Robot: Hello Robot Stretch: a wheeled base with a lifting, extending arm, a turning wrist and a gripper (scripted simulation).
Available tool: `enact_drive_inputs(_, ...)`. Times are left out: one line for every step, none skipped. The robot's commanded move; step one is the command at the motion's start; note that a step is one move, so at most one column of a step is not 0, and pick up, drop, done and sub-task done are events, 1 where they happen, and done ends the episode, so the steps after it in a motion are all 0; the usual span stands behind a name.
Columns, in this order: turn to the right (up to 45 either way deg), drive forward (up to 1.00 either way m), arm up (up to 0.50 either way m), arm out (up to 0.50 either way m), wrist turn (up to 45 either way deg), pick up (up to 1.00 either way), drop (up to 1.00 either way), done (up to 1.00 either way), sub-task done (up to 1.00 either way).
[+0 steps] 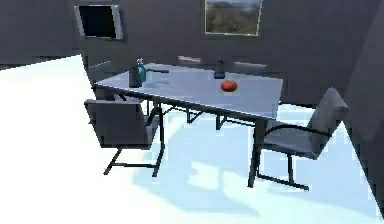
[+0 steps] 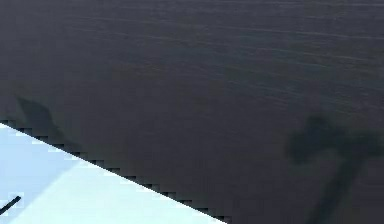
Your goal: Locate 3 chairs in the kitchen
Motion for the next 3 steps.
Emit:
enact_drive_inputs(0.0, 0.75, 0.0, 0.0, 0.0, 0.0, 0.0, 0.0, 0.0)
enact_drive_inputs(-30.0, 0.0, 0.0, 0.0, 0.0, 0.0, 0.0, 0.0, 0.0)
enact_drive_inputs(0.0, 0.0, 0.0, 0.0, 0.0, 0.0, 0.0, 0.0, 1.0)
